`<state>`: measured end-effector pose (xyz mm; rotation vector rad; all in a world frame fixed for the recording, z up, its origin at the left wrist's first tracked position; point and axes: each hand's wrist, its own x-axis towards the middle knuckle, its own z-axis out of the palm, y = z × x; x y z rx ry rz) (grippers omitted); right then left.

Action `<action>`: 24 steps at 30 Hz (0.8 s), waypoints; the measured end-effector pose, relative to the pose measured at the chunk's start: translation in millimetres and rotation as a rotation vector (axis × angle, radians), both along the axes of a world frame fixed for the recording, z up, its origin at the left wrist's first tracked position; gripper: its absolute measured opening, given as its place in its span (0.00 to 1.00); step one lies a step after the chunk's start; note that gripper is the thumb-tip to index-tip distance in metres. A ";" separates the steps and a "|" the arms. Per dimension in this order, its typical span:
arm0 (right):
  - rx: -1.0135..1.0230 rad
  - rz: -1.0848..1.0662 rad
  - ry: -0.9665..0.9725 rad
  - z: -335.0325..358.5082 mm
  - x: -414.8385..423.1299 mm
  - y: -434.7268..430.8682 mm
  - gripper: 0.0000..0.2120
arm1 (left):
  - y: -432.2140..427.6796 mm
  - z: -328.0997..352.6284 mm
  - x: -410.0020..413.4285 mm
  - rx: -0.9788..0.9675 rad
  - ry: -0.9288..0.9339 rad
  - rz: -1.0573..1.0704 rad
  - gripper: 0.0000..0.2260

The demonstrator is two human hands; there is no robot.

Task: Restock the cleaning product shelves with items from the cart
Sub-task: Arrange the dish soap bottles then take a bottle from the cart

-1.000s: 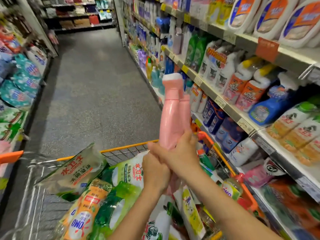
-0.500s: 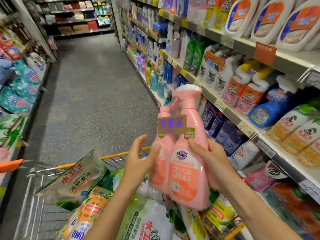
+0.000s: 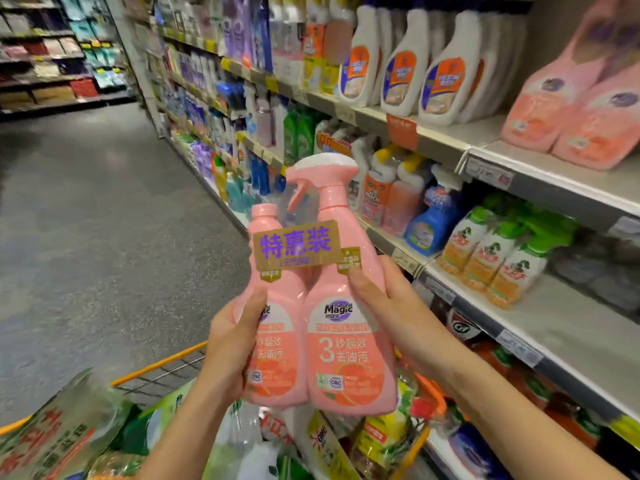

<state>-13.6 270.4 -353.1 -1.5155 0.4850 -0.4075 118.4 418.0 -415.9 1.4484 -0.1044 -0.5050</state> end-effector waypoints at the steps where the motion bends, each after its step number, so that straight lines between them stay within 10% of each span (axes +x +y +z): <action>1: -0.013 -0.038 -0.017 2.7 -6.0 -2.6 0.15 | -8.4 5.0 -4.1 -0.001 -0.019 -0.009 0.12; 24: 0.076 -0.432 -0.373 94.1 -101.3 -226.2 0.18 | -295.7 124.6 -42.3 -0.008 -0.441 -0.361 0.24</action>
